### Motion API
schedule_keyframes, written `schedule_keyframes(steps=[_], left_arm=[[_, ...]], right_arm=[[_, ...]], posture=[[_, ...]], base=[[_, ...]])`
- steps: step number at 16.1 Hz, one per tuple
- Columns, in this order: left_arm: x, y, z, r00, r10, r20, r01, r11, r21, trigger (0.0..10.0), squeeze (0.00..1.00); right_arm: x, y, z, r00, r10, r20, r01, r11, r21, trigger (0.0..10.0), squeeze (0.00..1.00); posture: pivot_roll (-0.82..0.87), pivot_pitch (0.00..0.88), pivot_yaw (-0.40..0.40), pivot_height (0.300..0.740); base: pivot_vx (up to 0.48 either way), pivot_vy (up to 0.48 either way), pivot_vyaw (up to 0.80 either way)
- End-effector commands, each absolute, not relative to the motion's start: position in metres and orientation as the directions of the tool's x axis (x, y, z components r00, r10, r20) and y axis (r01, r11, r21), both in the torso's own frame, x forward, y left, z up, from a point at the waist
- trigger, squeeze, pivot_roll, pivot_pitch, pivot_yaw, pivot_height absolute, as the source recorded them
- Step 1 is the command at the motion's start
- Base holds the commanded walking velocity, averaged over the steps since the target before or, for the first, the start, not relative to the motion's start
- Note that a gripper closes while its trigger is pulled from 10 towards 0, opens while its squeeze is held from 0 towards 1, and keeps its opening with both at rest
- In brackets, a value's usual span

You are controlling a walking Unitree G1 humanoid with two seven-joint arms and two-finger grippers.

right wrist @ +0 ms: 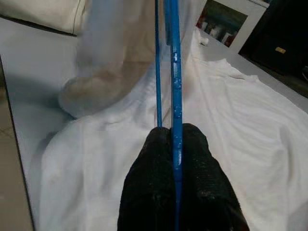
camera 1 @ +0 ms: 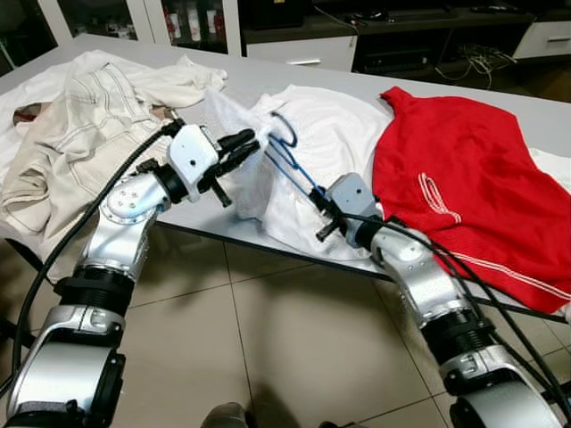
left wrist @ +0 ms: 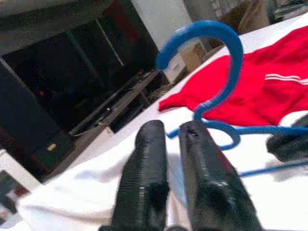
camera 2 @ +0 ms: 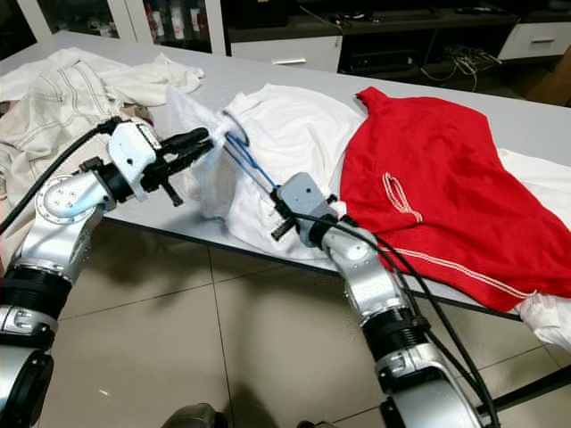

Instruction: Hang hanger

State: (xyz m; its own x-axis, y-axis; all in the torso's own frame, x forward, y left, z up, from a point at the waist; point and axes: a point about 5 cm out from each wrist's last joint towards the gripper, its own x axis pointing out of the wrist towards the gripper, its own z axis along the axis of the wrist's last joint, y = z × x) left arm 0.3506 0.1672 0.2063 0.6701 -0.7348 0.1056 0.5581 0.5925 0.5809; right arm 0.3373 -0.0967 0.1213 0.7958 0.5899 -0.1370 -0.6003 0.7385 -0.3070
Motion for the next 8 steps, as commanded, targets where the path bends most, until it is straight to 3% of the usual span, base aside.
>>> schedule_keyframes(steps=[1, 4, 8], left_arm=[[0.351, 0.168, 0.208, 0.683, -0.723, 0.101, 0.53, 0.587, 0.612, 10.0, 0.0], [0.354, 0.172, 0.21, 0.715, -0.688, 0.125, 0.479, 0.611, 0.63, 10.0, 0.0], [0.356, 0.184, 0.243, 0.735, -0.588, 0.337, 0.295, 0.725, 0.622, 10.0, 0.0]], right_arm=[[0.337, -0.098, 0.12, 0.804, 0.585, -0.111, -0.589, 0.754, -0.29, 10.0, 0.0], [0.336, -0.097, 0.118, 0.802, 0.589, -0.102, -0.591, 0.755, -0.285, 10.0, 0.0], [0.337, -0.101, 0.117, 0.812, 0.577, -0.084, -0.574, 0.765, -0.292, 10.0, 0.0]], posture=[[0.09, 0.009, 0.001, 0.74], [0.09, 0.008, 0.001, 0.74], [0.1, 0.01, 0.001, 0.74]], base=[[0.0, 0.0, 0.0], [0.0, 0.0, 0.0], [0.0, 0.0, 0.0]])
